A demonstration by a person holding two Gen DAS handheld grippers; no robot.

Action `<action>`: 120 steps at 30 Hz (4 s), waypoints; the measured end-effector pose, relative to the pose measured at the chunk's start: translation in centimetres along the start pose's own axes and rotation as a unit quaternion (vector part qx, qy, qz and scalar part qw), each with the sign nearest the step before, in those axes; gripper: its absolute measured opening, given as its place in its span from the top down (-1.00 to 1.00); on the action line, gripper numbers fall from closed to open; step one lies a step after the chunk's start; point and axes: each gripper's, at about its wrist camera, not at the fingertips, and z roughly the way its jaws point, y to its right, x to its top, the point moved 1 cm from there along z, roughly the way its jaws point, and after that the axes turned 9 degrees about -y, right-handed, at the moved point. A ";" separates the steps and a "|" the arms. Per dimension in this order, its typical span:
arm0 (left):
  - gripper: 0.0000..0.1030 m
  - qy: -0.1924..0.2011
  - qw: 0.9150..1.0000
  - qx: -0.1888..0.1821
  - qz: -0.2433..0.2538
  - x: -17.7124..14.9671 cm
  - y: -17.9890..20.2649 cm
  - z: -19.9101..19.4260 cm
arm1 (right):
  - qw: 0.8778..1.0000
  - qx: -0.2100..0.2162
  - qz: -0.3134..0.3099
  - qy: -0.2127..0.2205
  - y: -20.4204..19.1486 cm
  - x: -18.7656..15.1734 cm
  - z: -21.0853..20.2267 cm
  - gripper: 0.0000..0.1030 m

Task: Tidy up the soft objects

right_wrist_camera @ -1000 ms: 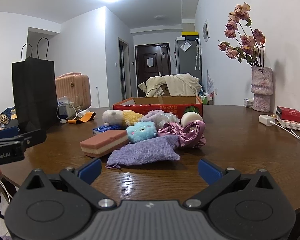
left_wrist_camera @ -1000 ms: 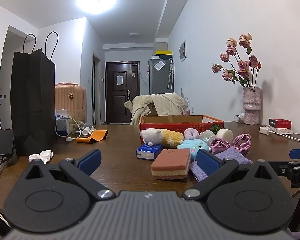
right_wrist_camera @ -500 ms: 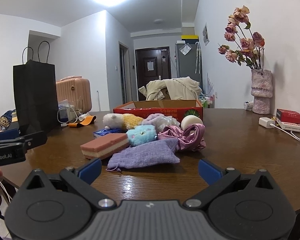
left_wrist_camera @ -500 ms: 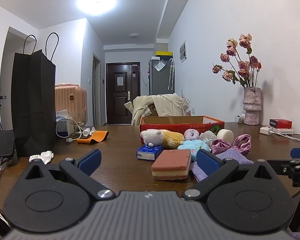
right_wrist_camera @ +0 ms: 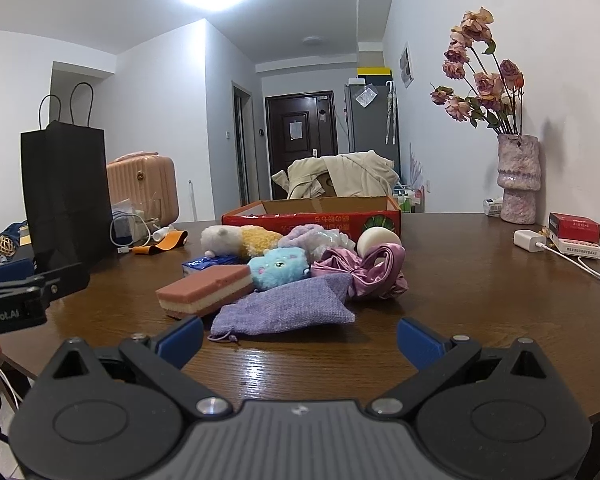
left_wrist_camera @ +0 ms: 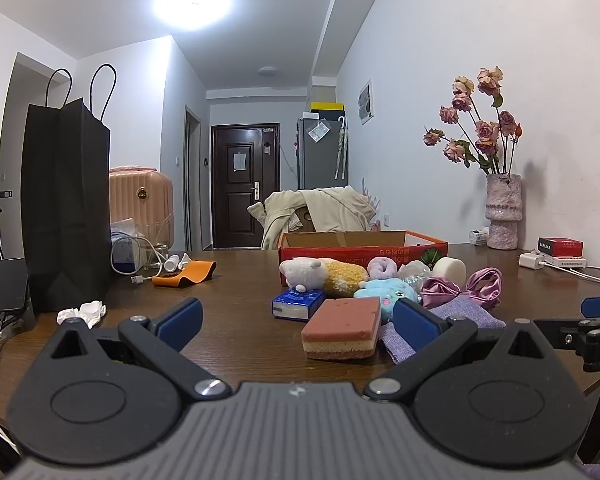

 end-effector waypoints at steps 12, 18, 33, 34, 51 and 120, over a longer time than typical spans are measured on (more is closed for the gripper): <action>-1.00 -0.001 1.000 0.000 0.000 0.0 0.1 0.0 | 1.000 0.002 0.001 -0.002 0.0 0.0 0.1 -1.00; -1.00 -0.002 1.000 0.000 -0.001 -0.2 0.0 0.1 | 1.000 0.006 0.005 -0.004 0.2 -0.1 0.2 -1.00; -1.00 -0.041 0.995 -0.077 -0.041 2.4 -0.1 5.3 | 0.999 0.027 0.011 -0.038 2.0 3.1 5.9 -1.00; -1.00 -0.048 0.994 -0.093 -0.041 2.5 0.1 5.8 | 0.999 0.021 0.004 -0.035 2.0 3.3 6.3 -1.00; -0.49 -0.161 0.966 -0.203 0.007 1.3 6.4 11.2 | 0.985 0.083 0.078 -0.127 7.0 4.1 11.5 0.37; -0.55 -0.130 0.987 -0.095 -0.015 28.2 -2.3 34.4 | 0.982 0.051 -0.006 -0.183 7.6 34.7 37.0 -0.35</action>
